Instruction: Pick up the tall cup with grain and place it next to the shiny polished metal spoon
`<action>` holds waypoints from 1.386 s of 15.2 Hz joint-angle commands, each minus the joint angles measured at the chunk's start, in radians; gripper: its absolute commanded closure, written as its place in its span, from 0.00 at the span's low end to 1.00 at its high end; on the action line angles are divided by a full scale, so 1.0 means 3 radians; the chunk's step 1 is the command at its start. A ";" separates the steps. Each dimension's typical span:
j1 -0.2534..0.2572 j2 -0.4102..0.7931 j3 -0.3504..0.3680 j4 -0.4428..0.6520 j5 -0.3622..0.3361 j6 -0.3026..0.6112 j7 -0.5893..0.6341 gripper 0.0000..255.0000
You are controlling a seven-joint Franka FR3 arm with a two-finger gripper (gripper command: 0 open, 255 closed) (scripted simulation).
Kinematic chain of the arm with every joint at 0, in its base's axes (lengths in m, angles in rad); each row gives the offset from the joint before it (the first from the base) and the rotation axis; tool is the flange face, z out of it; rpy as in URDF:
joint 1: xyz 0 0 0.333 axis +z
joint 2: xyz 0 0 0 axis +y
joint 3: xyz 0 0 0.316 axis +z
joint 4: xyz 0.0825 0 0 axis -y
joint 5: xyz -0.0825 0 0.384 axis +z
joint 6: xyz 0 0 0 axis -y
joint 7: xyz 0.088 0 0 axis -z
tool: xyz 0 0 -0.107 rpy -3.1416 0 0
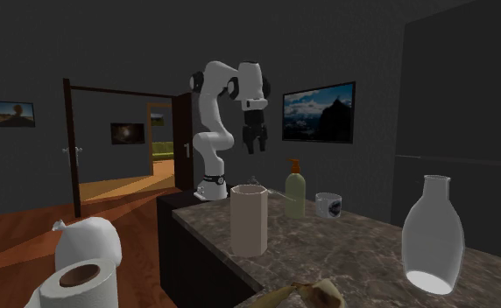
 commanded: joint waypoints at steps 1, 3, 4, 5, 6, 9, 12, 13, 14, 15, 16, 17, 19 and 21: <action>-0.0017 0.0246 -0.0077 0.0152 0.0036 0.0091 -0.0143 0.00; -0.0036 0.0491 -0.0142 0.0323 0.0092 0.0157 -0.0280 0.00; -0.0048 0.0616 -0.0171 0.0415 0.0126 0.0184 -0.0349 0.00; -0.0062 0.0741 -0.0197 0.0511 0.0162 0.0208 -0.0419 0.00; -0.0078 0.0867 -0.0220 0.0611 0.0201 0.0227 -0.0488 0.00; -0.0144 0.1251 -0.0269 0.0939 0.0327 0.0258 -0.0688 0.00; -0.0236 0.1642 -0.0287 0.1312 0.0457 0.0252 -0.0870 0.00; -0.0271 0.1773 -0.0289 0.1446 0.0498 0.0241 -0.0925 0.00; -0.0289 0.1830 -0.0286 0.1505 0.0515 0.0236 -0.0947 0.00; -0.0291 0.1850 -0.0280 0.1487 0.0524 0.0273 -0.0953 0.00; -0.0293 0.1871 -0.0276 0.1470 0.0534 0.0310 -0.0959 0.00; -0.0294 0.1893 -0.0271 0.1454 0.0544 0.0347 -0.0966 0.00; -0.0296 0.1938 -0.0262 0.1424 0.0565 0.0419 -0.0979 0.00; -0.0300 0.1985 -0.0253 0.1397 0.0587 0.0491 -0.0993 0.00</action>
